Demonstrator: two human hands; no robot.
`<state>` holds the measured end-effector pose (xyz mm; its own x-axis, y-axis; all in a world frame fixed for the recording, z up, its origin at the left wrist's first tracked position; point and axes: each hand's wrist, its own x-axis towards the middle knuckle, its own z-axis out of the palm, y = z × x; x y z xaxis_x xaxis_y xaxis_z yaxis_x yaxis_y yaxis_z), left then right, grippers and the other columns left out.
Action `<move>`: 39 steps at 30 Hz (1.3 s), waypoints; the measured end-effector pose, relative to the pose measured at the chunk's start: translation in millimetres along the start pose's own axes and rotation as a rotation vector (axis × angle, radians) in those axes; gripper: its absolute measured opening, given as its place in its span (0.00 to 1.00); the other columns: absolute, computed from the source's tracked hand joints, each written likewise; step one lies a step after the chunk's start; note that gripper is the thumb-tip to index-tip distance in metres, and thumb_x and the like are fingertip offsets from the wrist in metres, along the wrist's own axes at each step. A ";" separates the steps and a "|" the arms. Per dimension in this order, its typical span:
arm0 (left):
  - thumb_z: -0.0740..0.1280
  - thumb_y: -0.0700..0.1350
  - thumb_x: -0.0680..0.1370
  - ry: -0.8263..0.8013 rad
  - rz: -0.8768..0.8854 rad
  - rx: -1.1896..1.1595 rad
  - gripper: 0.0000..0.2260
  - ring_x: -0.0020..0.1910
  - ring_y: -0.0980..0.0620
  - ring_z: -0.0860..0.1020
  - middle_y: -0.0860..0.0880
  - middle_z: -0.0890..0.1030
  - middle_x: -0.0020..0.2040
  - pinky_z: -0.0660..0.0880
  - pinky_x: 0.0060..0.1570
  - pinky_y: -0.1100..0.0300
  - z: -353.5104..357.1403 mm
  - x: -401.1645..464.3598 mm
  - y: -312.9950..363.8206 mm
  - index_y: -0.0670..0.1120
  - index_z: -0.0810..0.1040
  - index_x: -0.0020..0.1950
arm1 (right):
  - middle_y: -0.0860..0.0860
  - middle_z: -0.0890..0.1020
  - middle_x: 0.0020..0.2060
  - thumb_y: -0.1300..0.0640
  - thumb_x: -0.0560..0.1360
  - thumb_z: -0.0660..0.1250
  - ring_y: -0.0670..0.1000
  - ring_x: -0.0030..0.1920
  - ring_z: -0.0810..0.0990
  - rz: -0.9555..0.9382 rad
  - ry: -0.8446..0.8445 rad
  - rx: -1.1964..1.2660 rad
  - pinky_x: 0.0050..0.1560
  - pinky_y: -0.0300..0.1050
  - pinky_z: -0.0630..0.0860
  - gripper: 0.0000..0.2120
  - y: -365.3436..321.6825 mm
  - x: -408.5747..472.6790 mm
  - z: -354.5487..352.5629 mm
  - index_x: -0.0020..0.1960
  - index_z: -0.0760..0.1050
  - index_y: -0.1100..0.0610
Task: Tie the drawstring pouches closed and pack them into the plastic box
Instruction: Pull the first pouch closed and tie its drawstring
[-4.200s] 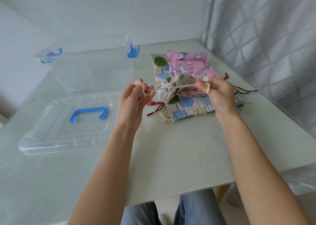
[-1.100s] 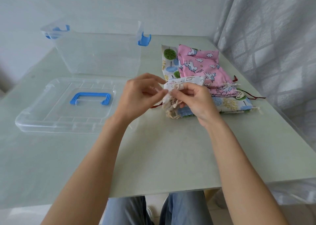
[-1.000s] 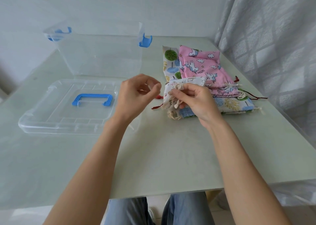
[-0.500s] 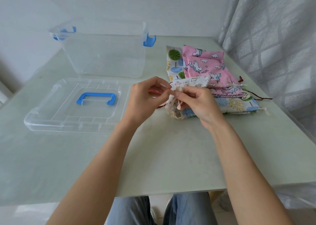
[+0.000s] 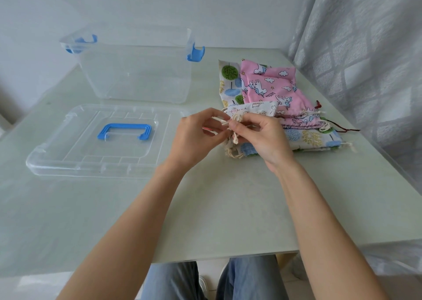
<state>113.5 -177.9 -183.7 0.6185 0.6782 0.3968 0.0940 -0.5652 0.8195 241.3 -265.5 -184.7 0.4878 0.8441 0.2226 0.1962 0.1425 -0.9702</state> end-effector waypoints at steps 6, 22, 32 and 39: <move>0.71 0.39 0.73 -0.081 -0.072 -0.229 0.06 0.39 0.55 0.81 0.51 0.83 0.37 0.78 0.45 0.62 -4.2 2.0 6.2 0.47 0.78 0.47 | 0.60 0.74 0.36 0.56 0.72 0.67 0.44 0.29 0.72 0.040 -0.180 0.131 0.29 0.35 0.71 0.10 -12.8 -1.0 -9.6 0.48 0.80 0.63; 0.71 0.33 0.71 -0.241 -0.222 -0.221 0.07 0.35 0.54 0.79 0.46 0.82 0.35 0.76 0.45 0.61 -12.0 2.1 5.4 0.45 0.79 0.39 | 0.46 0.76 0.28 0.66 0.69 0.73 0.43 0.28 0.73 -0.094 -0.157 -0.235 0.30 0.36 0.72 0.07 -12.2 -6.6 -12.4 0.40 0.78 0.56; 0.73 0.39 0.70 -0.067 -0.169 -0.083 0.04 0.34 0.54 0.80 0.48 0.82 0.34 0.77 0.39 0.61 -3.6 0.8 2.5 0.46 0.79 0.39 | 0.50 0.81 0.39 0.64 0.67 0.70 0.49 0.37 0.82 -0.538 0.137 -0.657 0.36 0.51 0.79 0.04 2.6 -2.3 0.1 0.42 0.78 0.59; 0.64 0.43 0.78 -0.195 -0.208 -0.330 0.09 0.47 0.53 0.82 0.52 0.83 0.42 0.78 0.52 0.57 -11.7 -1.9 7.3 0.46 0.80 0.57 | 0.51 0.82 0.38 0.64 0.69 0.73 0.47 0.41 0.83 -0.518 0.105 -0.386 0.45 0.44 0.80 0.06 -3.7 -2.8 -9.2 0.43 0.77 0.62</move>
<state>103.8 -177.8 -173.6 0.7515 0.6424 0.1500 -0.0030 -0.2240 0.9746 247.1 -273.2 -180.8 0.3244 0.6582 0.6794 0.7098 0.3054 -0.6348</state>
